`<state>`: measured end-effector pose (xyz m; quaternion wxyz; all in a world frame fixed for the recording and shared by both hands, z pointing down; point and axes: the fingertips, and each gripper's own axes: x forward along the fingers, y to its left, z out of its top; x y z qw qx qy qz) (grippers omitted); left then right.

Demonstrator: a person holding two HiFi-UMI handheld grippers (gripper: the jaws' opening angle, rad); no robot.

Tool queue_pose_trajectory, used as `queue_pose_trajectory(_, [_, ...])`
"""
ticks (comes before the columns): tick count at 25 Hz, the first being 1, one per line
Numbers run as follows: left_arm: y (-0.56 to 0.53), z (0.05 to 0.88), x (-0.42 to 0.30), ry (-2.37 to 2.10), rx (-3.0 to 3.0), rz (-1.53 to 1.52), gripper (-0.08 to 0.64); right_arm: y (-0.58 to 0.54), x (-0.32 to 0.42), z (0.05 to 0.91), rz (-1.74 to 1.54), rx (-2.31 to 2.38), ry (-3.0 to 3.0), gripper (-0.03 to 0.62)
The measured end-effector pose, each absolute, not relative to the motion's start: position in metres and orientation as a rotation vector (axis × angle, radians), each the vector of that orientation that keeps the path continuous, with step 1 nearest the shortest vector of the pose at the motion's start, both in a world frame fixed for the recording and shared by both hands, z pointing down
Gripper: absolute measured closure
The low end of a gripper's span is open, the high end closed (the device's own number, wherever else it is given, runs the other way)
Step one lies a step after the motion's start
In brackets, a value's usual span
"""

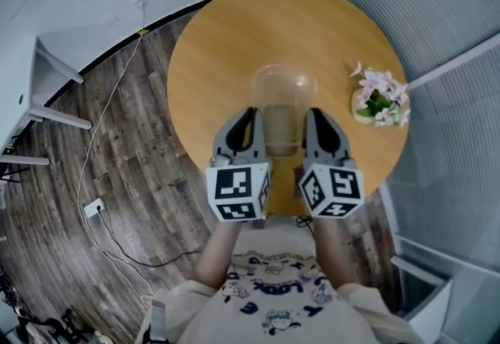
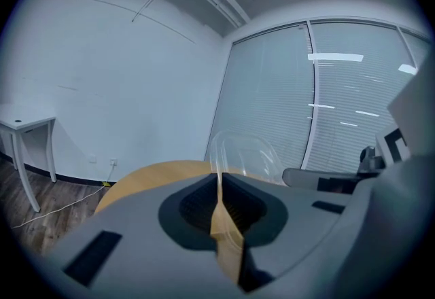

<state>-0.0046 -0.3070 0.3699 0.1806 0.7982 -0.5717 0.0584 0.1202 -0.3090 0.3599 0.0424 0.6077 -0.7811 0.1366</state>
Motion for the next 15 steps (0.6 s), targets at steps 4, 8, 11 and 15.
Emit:
queue_pose_trajectory(4, [-0.310,0.350,-0.006,-1.640,2.297,0.127,0.537,-0.310,0.120,0.341,0.375,1.878,-2.417,0.574])
queue_pose_trajectory(8, [-0.312,0.334,-0.003,-1.659,2.331,0.106,0.537,-0.310,0.122,0.327,0.340,1.901,-2.432,0.574])
queue_pose_trajectory(11, [-0.312,0.325,0.000,-1.664,2.352,0.086,0.537,-0.310,0.126,0.316,0.309,1.917,-2.441,0.574])
queue_pose_trajectory(15, [-0.311,0.311,0.002,-1.671,2.379,0.059,0.537,-0.309,0.128,0.302,0.271,1.941,-2.454,0.574])
